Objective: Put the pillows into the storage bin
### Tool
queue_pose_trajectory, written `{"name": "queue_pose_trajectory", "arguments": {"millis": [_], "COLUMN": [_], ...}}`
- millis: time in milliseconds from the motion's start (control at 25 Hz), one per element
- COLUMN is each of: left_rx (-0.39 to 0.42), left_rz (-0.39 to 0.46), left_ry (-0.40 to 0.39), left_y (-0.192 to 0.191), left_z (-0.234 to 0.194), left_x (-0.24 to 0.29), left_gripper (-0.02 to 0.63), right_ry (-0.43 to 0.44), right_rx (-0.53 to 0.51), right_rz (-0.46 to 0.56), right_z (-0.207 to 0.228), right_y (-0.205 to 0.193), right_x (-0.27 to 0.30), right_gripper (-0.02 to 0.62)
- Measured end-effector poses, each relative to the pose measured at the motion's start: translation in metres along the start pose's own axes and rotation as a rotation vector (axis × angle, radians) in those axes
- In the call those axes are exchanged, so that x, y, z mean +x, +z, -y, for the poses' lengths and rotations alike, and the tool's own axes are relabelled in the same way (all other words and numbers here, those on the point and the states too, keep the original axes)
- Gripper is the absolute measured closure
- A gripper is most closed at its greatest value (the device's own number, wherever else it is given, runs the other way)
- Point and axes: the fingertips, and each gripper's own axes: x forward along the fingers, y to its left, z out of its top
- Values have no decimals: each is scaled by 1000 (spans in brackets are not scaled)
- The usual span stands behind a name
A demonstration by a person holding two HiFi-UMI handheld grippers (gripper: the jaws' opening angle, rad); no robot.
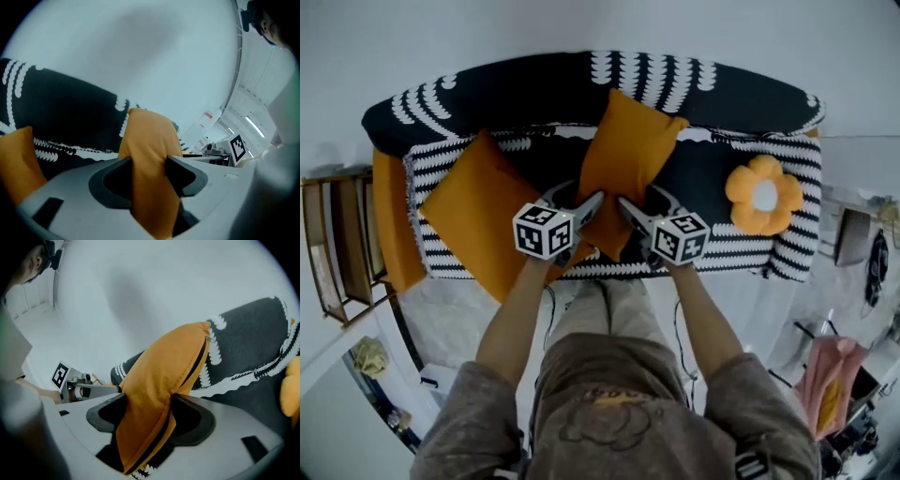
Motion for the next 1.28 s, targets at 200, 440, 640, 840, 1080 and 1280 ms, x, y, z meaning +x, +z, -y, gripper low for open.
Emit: {"name": "queue_pose_trajectory", "arguments": {"millis": [200, 440, 640, 840, 1080, 1280], "left_rx": [110, 164, 212, 306, 407, 476], "left_rz": [25, 74, 66, -7, -110, -208], "left_ry": [-47, -129, -215, -363, -518, -637], "left_y": [45, 62, 51, 19, -49, -125], "left_z": [104, 208, 291, 386, 521, 640], "left_x": [-50, -94, -92, -57, -15, 23], "left_gripper": [373, 376, 377, 379, 379, 379], "right_ry": [-54, -111, -195, -341, -507, -638], "right_rx": [-25, -84, -75, -22, 66, 150], "right_rz": [115, 224, 332, 442, 546, 623], "right_z": [-52, -94, -94, -63, -22, 15], "right_y": [47, 72, 67, 39, -21, -88], "right_x": [-103, -209, -298, -399, -541, -666], "right_gripper": [279, 279, 281, 281, 281, 281]}}
